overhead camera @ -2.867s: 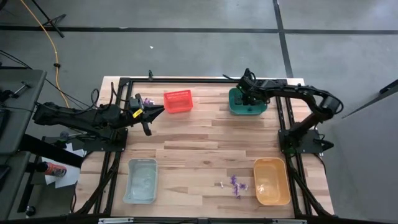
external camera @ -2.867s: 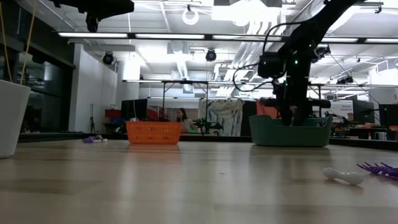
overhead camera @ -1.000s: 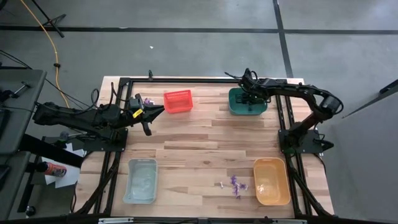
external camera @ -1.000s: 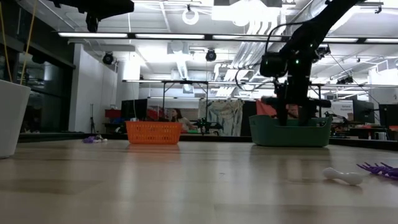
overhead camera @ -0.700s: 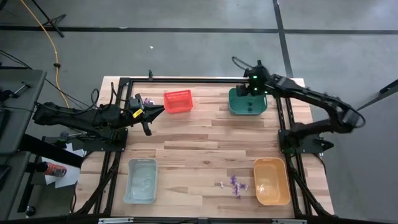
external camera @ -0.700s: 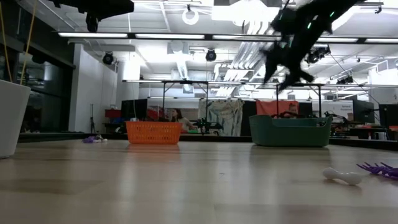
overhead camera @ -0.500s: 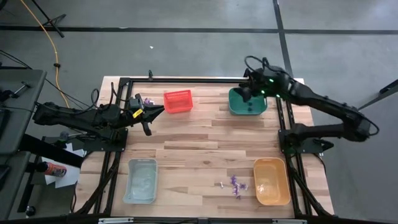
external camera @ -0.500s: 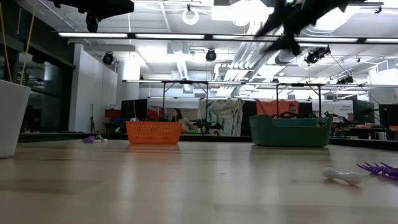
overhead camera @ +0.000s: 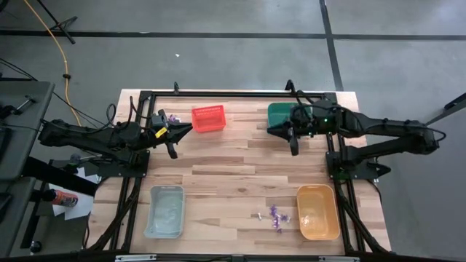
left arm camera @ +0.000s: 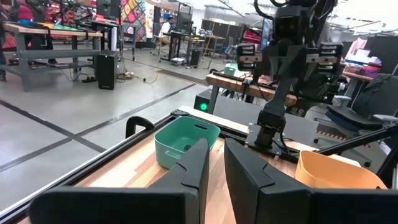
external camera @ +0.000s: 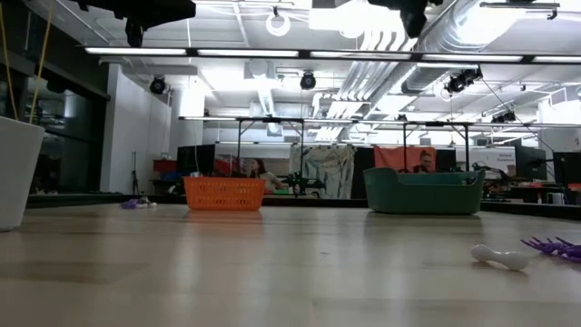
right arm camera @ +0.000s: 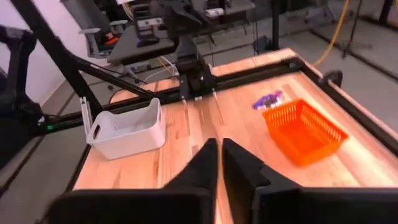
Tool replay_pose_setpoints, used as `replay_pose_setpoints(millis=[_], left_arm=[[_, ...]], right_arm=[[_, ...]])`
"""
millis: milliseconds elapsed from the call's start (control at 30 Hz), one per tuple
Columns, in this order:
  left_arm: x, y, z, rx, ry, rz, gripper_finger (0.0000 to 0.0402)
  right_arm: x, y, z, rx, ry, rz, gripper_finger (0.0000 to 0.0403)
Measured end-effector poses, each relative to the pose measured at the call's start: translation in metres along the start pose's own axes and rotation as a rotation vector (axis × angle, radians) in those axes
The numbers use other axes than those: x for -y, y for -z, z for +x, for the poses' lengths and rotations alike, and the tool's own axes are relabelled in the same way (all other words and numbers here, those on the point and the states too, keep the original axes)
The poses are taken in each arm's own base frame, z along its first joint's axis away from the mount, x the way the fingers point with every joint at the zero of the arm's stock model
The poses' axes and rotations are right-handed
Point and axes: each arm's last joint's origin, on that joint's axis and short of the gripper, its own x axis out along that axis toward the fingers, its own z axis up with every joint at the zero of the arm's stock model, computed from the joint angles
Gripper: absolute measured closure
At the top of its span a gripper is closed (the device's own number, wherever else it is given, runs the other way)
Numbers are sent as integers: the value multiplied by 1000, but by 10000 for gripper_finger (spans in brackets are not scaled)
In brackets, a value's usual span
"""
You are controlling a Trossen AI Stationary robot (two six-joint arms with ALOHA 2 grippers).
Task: Sort Halloween decoration
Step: Put the black skull toy into the green bin
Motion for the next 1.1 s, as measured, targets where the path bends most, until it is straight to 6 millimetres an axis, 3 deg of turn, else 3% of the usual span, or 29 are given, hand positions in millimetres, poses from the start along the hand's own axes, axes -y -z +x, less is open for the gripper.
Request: replay_pose_setpoints(millis=[133, 267, 567, 1100], left_arm=[[0, 0, 0, 0, 0, 0, 360], [0, 0, 0, 0, 0, 0, 360], [0, 0, 0, -1, 0, 1, 360], [0, 0, 0, -5, -1, 4, 360]], right_arm=[[-1, -3, 6, 35, -11, -42, 380], [-2, -6, 6, 67, -37, -92, 400], [-5, -6, 6, 68, -125, -187, 401], [-2, 2, 7, -20, -96, -116, 400]])
